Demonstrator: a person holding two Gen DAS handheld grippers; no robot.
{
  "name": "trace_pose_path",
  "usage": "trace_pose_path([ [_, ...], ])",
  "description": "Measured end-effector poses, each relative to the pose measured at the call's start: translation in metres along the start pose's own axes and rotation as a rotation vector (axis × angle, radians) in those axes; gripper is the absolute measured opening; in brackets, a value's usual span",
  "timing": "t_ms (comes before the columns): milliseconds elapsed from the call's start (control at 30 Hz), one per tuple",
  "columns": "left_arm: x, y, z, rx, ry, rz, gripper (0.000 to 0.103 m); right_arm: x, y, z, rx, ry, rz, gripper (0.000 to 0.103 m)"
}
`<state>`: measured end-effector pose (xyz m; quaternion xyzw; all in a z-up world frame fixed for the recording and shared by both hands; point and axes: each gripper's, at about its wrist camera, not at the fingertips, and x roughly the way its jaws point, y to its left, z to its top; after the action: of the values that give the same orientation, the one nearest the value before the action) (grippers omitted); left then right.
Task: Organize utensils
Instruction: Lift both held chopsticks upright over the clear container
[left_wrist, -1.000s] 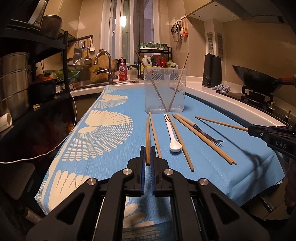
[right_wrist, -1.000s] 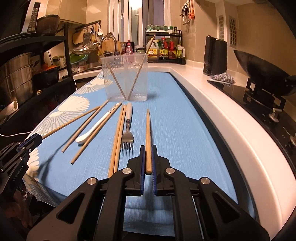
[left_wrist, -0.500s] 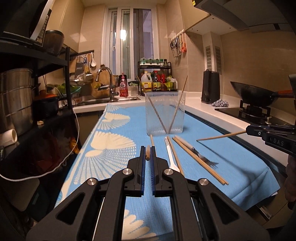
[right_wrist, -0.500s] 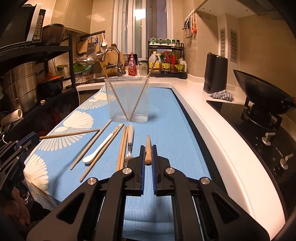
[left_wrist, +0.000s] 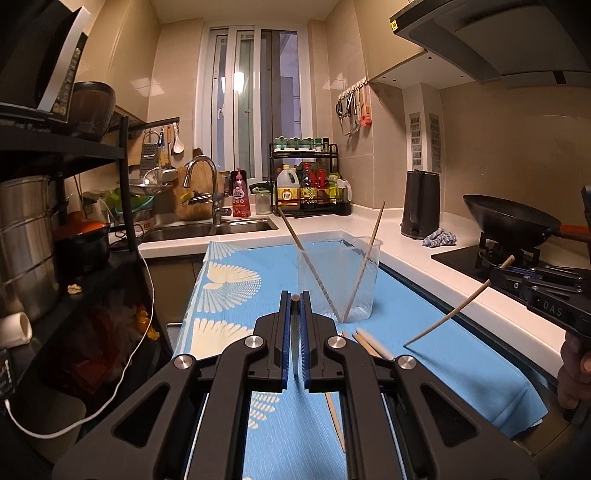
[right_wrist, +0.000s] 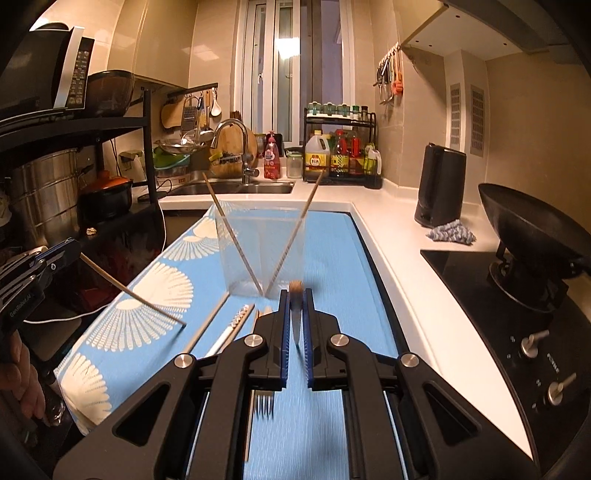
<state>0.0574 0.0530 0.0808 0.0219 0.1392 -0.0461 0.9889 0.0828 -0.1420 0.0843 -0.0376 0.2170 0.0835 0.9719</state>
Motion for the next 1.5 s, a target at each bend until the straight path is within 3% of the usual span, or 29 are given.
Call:
trace_pose_path([
  [533,0.05,0.039,0.096,-0.135,0.136,-0.167,0.005,0.026,-0.001,0.084,-0.056,-0.025,0.056,0.007],
  [767,0.075,0.037,0.158,-0.136,0.064,-0.188,0.005,0.038,-0.001,0.155,-0.026,-0.106,0.091,0.007],
  [1000,0.115,0.028,0.204,-0.142,0.008,-0.183,0.005,0.064,0.004,0.212,-0.04,-0.18,0.063,0.007],
  [1233,0.167,0.022,0.203,-0.128,0.063,-0.175,0.005,0.11,0.001,0.216,-0.029,-0.127,0.049,0.007],
  [1500,0.209,0.009,0.17,-0.075,0.161,-0.164,0.005,0.154,0.005,0.191,-0.049,-0.011,0.06,0.007],
])
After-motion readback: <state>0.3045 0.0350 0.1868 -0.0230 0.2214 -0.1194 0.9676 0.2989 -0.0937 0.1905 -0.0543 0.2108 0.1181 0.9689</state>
